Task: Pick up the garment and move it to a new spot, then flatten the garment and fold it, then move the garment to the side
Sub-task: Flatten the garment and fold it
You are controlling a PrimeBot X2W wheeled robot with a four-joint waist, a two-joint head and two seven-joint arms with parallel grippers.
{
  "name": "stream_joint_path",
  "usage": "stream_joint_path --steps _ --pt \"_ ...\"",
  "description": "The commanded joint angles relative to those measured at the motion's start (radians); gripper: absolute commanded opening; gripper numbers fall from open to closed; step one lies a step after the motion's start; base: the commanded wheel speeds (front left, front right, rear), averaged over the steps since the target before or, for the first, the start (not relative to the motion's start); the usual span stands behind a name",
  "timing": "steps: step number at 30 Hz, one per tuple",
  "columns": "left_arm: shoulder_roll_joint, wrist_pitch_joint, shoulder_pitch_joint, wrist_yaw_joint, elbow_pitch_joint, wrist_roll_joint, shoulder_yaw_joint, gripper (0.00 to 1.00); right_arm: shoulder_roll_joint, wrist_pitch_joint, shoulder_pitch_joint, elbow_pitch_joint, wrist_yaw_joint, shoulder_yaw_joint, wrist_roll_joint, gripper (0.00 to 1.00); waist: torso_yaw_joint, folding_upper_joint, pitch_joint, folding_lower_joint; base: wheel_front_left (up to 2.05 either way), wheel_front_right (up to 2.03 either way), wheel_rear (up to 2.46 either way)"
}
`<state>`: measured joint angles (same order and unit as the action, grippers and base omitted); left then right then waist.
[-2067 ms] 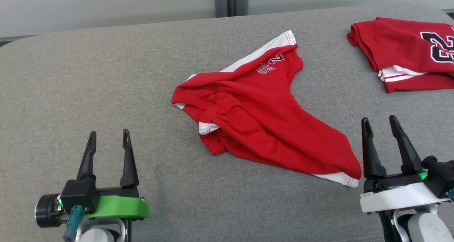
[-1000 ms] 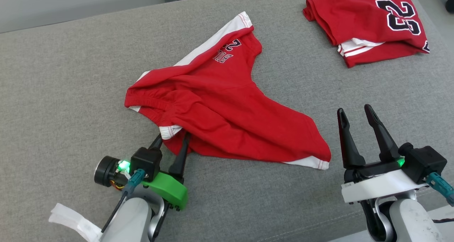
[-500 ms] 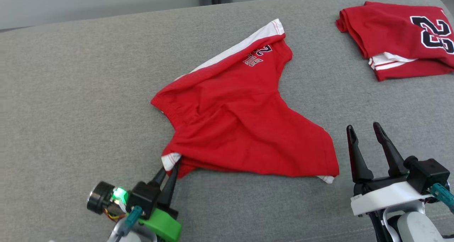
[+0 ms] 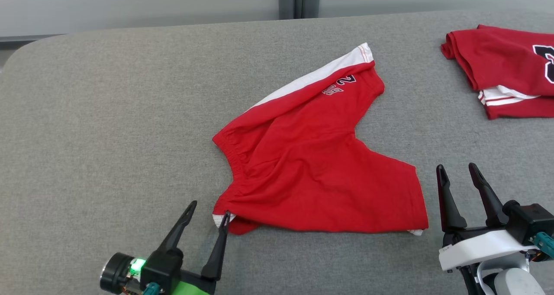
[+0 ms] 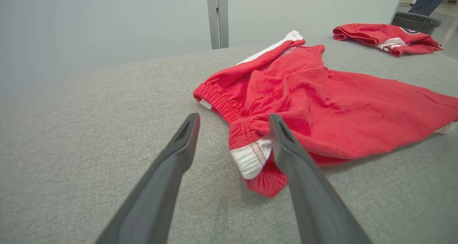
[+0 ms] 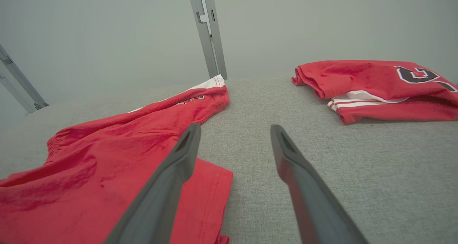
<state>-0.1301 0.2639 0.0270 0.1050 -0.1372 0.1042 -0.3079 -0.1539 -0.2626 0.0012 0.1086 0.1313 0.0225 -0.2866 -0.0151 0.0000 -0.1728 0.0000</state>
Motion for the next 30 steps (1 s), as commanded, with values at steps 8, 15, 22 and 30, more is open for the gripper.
stream_joint_path --steps 8,15,22,30 --pt "0.044 0.0 0.036 -0.057 0.17 0.015 0.204 1.0 -0.007 -0.003 0.003 0.016 -0.001 -0.003 0.005 1.0 -0.029 0.0 0.004 0.0 0.0 0.0 0.0" --pt "0.072 0.0 -0.014 -0.115 0.162 -0.002 0.306 1.0 -0.02 -0.003 -0.008 0.098 -0.001 0.052 -0.007 1.0 -0.012 0.0 -0.007 0.0 0.0 0.0 0.0" --pt "0.078 0.0 -0.042 -0.109 0.14 -0.024 0.33 1.0 -0.044 -0.003 -0.065 0.227 -0.001 0.14 -0.05 1.0 0.0 0.0 -0.017 0.0 0.0 0.0 0.0" --pt "0.079 0.0 -0.047 -0.112 0.132 -0.017 0.326 1.0 -0.069 0.015 -0.137 0.335 -0.001 0.238 -0.088 1.0 -0.017 0.0 -0.022 0.0 0.0 0.0 0.0"
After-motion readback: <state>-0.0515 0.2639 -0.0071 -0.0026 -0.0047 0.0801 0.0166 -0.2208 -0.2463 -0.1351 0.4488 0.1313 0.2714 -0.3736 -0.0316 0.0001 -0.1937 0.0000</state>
